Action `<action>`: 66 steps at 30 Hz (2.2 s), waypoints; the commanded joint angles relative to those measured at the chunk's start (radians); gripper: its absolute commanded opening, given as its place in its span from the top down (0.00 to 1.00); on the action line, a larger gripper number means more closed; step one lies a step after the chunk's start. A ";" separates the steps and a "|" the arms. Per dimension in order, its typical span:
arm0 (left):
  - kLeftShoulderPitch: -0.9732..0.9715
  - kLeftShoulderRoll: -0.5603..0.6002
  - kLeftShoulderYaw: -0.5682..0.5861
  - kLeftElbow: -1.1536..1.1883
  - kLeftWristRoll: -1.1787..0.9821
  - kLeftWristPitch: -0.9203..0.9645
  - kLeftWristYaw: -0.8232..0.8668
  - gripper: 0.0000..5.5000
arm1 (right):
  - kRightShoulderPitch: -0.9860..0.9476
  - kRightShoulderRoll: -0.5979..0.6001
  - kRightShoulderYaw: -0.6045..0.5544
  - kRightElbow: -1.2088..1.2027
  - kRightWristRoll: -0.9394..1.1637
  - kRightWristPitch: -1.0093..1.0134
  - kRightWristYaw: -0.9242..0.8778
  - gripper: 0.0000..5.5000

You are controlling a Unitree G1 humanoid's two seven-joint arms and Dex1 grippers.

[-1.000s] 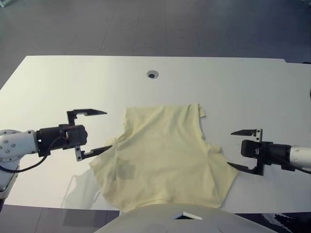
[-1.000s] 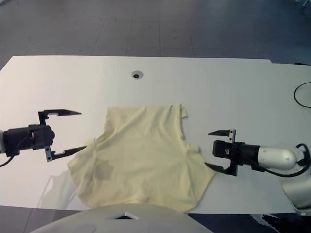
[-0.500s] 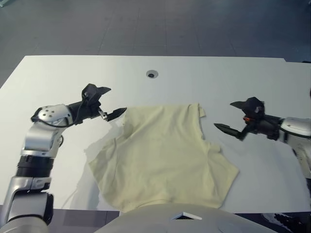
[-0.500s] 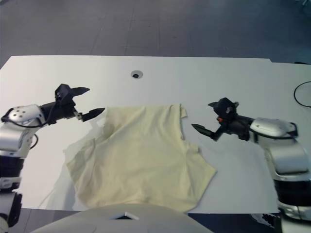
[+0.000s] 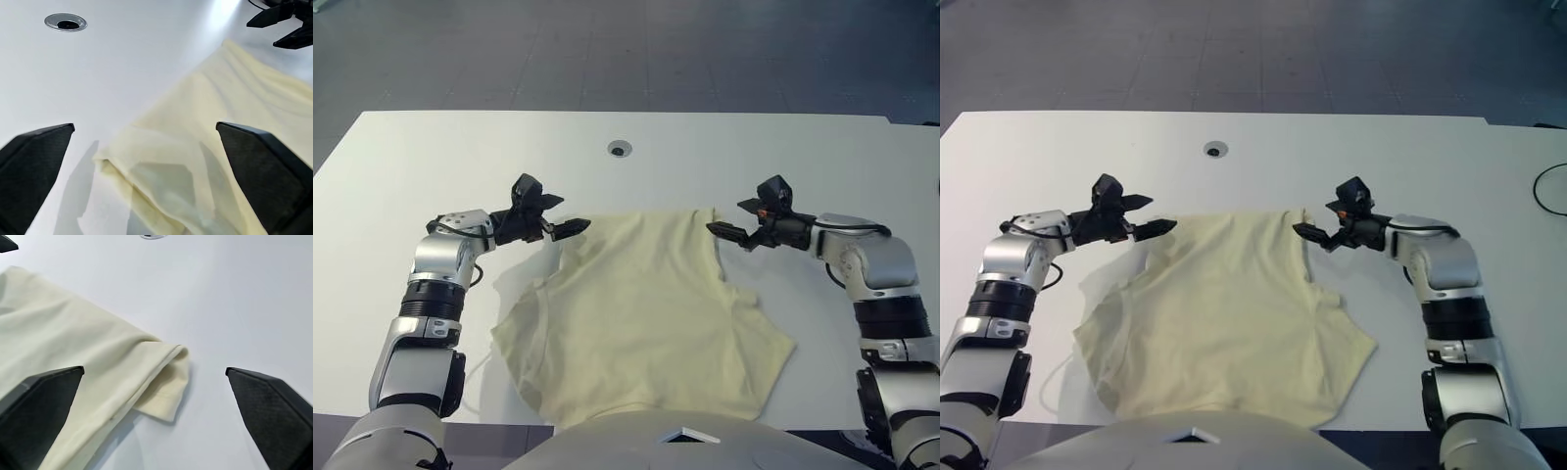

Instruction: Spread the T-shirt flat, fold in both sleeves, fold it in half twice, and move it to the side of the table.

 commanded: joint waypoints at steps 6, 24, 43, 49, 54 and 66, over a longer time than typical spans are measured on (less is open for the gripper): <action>-0.043 -0.049 -0.005 0.170 0.100 -0.246 -0.026 0.02 | -0.135 0.094 0.077 0.316 -0.138 -0.203 -0.017 0.02; -0.055 -0.072 0.010 0.287 0.130 -0.280 -0.098 0.33 | -0.177 0.130 0.061 0.427 -0.170 -0.276 0.060 0.34; 0.008 -0.104 0.110 0.109 0.003 -0.252 -0.170 0.93 | -0.098 0.088 0.019 0.201 -0.118 -0.226 0.123 0.92; 0.109 -0.052 0.116 -0.101 -0.042 -0.189 -0.222 1.00 | -0.038 0.039 -0.005 0.036 -0.074 -0.129 0.146 1.00; 0.204 0.009 0.142 -0.305 -0.118 -0.108 -0.261 1.00 | 0.003 -0.001 -0.034 -0.097 -0.031 -0.071 0.151 1.00; 0.579 0.210 0.126 -0.760 -0.202 -0.079 -0.424 1.00 | 0.345 -0.190 -0.063 -0.560 0.113 -0.050 0.315 1.00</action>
